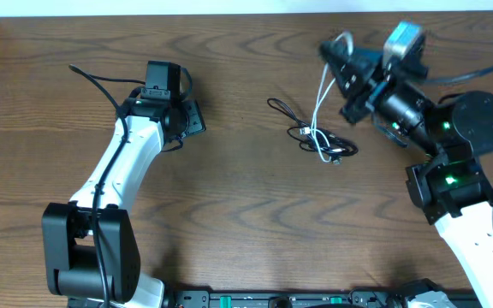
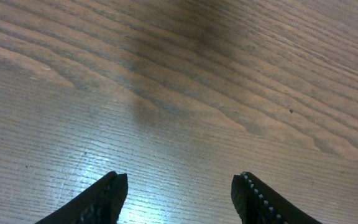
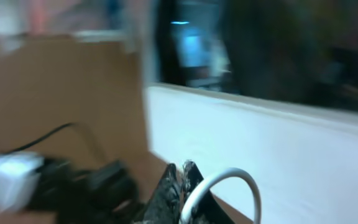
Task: Untangle cables
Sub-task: 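Lift the white cable high with the right gripper and carry it right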
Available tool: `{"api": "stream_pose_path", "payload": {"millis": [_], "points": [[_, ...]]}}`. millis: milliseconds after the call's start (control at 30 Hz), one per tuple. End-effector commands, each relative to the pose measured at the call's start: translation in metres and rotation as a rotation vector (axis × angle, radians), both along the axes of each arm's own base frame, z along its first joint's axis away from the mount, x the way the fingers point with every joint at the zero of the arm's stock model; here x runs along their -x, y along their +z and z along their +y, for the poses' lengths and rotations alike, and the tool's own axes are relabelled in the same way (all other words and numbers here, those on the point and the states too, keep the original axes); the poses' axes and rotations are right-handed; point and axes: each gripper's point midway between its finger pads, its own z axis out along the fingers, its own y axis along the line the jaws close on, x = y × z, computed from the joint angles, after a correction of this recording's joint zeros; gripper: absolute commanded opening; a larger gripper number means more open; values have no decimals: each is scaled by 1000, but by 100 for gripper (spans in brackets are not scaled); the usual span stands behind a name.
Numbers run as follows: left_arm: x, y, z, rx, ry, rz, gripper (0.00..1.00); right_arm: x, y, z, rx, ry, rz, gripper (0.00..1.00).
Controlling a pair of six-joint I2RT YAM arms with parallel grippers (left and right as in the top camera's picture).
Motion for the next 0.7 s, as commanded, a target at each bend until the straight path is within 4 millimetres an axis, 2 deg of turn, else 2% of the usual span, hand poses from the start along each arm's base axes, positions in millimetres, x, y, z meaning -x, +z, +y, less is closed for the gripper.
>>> {"api": "stream_pose_path", "payload": {"millis": [0,100,267,367,433,533,600,667], "points": [[3,-7,4,-10,18,18,59,-31,8,-34,-189,-219,98,1],[3,-7,4,-10,18,18,59,-24,32,-34,-243,-194,5,2],[3,-7,4,-10,18,18,59,7,90,-49,-358,-184,-250,1],[2,-6,4,-10,18,17,59,15,106,-62,-415,-220,-322,1],[2,-6,4,-10,18,17,59,9,106,-73,-445,-281,-309,1],[2,-6,4,-10,18,17,59,-12,88,-83,-464,-370,-207,2],[2,-6,4,-10,18,17,59,-18,76,-67,-418,-301,-155,1],[2,-6,4,-10,18,17,59,-15,54,-27,-300,-120,-101,2]]}}
